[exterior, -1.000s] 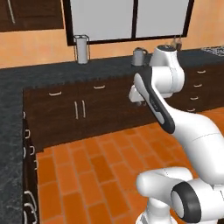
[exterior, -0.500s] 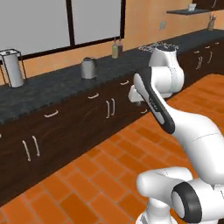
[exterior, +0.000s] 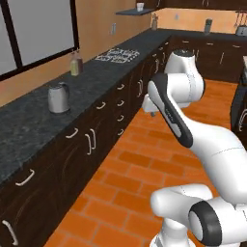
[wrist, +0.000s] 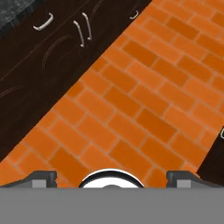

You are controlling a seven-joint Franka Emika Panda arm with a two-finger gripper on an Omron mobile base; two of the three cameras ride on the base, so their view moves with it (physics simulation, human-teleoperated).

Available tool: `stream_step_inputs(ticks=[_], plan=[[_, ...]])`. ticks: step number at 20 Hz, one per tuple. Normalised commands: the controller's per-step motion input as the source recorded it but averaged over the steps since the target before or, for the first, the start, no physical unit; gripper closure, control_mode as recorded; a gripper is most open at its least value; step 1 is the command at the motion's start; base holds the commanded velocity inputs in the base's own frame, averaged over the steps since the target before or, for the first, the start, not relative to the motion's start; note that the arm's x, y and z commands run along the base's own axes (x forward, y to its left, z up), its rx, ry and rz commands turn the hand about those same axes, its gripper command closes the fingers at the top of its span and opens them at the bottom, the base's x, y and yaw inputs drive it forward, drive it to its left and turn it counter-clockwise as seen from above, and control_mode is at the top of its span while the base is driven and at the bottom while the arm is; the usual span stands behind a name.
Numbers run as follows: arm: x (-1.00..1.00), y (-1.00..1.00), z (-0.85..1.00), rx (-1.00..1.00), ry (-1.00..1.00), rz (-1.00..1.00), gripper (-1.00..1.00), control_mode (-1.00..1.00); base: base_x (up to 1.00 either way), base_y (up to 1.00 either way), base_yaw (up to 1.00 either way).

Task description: Navigate to the coffee machine.

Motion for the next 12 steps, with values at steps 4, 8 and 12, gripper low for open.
stream_step_inputs(ticks=[4,8,12], plan=[[0.0,0.0,0.0,0.0,0.0,0.0,-1.0,1.0,1.0,0.24,-0.58],[0.0,0.0,0.0,0.0,0.0,0.0,-1.0,1.0,1.0,0.05,-0.47],[0.0,0.0,0.0,0.0,0.0,0.0,-1.0,1.0,1.0,0.0,-0.43]])
